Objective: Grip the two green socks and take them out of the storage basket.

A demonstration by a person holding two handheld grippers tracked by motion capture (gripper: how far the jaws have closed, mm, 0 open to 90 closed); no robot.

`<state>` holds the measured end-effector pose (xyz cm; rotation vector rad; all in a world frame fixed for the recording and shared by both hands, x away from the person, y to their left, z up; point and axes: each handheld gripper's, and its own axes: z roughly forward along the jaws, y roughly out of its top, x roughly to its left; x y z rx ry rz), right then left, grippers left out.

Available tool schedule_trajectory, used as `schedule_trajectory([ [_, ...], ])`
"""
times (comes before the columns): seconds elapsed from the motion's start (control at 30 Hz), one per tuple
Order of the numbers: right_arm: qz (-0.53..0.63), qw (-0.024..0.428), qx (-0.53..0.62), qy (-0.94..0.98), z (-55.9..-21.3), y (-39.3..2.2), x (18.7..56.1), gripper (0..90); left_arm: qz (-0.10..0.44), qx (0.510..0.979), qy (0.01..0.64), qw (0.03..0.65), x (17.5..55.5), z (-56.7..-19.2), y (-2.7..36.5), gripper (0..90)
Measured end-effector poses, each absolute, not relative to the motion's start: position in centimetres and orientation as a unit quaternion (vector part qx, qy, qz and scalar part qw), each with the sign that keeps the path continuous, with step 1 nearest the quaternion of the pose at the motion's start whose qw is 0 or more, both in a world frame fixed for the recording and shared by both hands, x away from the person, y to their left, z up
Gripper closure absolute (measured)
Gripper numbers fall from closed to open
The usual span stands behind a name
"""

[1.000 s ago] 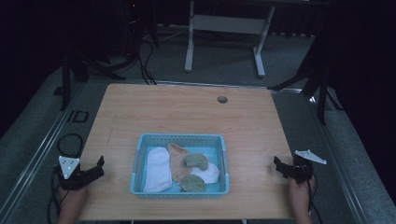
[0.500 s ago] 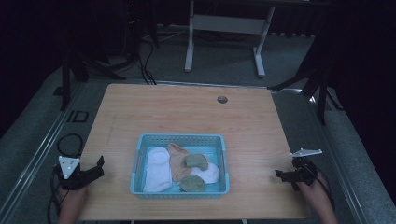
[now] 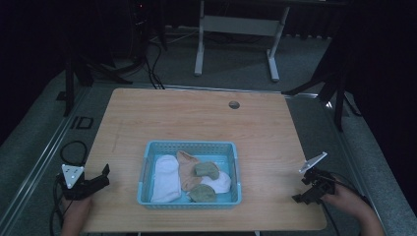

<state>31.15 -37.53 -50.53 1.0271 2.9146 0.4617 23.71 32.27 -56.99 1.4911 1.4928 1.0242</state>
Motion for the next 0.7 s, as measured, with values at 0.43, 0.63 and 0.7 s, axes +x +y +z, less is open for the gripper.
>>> schedule_trajectory([
  [0.43,0.102,-0.053,0.226,0.967,-51.1,-34.6,30.3,16.0,0.402,0.587,0.587,0.387,23.7,-57.0,32.3,0.4],
  [0.63,0.118,-0.059,0.18,0.975,-50.2,-32.6,29.9,18.0,0.402,0.587,0.587,0.387,23.7,-57.0,32.3,0.3],
  [0.7,0.119,-0.057,0.168,0.977,-49.8,-32.0,29.9,18.2,0.402,0.587,0.586,0.387,23.7,-57.0,32.3,0.3],
])
